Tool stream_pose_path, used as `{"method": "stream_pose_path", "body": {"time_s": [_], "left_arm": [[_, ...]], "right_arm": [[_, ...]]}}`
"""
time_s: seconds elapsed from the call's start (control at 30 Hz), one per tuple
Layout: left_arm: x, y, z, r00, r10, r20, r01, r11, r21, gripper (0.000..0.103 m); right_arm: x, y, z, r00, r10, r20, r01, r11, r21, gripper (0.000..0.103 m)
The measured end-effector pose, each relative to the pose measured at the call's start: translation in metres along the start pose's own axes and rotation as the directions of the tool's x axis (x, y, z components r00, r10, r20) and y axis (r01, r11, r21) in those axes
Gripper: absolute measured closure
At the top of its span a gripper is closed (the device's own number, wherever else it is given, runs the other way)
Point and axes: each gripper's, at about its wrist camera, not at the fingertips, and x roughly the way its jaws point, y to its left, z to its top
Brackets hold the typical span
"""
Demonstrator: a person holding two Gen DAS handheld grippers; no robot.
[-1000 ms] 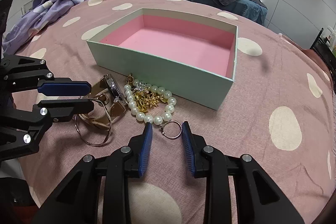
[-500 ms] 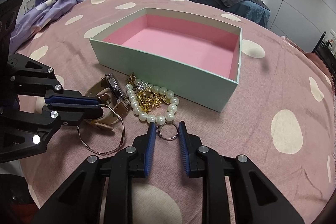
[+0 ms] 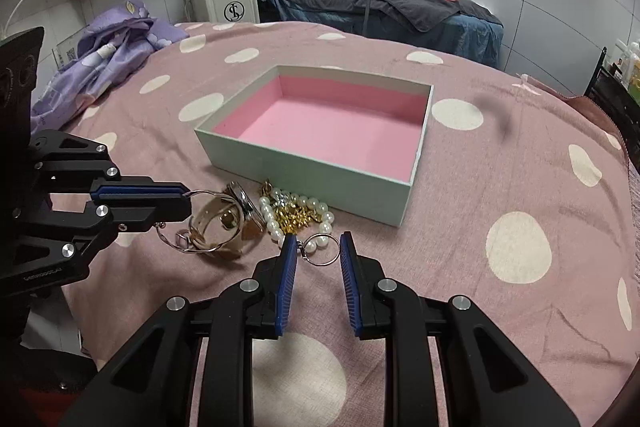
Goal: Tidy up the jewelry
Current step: 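Grasp the silver bangle with the left tool while the right tool grasps the silver ring, then lower the bangle into the box and open the left tool while the right tool releases the ring there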
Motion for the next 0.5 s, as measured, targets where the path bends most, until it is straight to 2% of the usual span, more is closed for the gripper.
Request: {"method": "stream_pose_path", "body": {"time_s": [0.07, 0.27, 0.37, 0.5], "left_arm": [[-0.004, 0.003, 0.011, 1.000, -0.009, 0.016, 0.009, 1.000, 0.001, 0.100], [0.004, 0.019, 0.051, 0.998, 0.054, 0.033, -0.056, 0.997, 0.057, 0.100], [0.023, 0.038, 0.071, 0.996, 0.094, 0.011, -0.095, 0.994, 0.055, 0.100], [0.058, 0.069, 0.090, 0.997, 0.062, -0.054, -0.063, 0.998, -0.019, 0.100]], "right_arm": [[-0.004, 0.001, 0.007, 1.000, 0.008, 0.019, -0.008, 1.000, 0.000, 0.081], [-0.002, -0.003, 0.038, 0.998, -0.003, 0.057, 0.003, 1.000, -0.009, 0.081], [0.004, -0.006, 0.057, 0.998, -0.019, 0.064, 0.020, 1.000, -0.024, 0.081], [0.029, -0.010, 0.080, 0.999, -0.042, 0.025, 0.043, 0.998, -0.040, 0.081]]}}
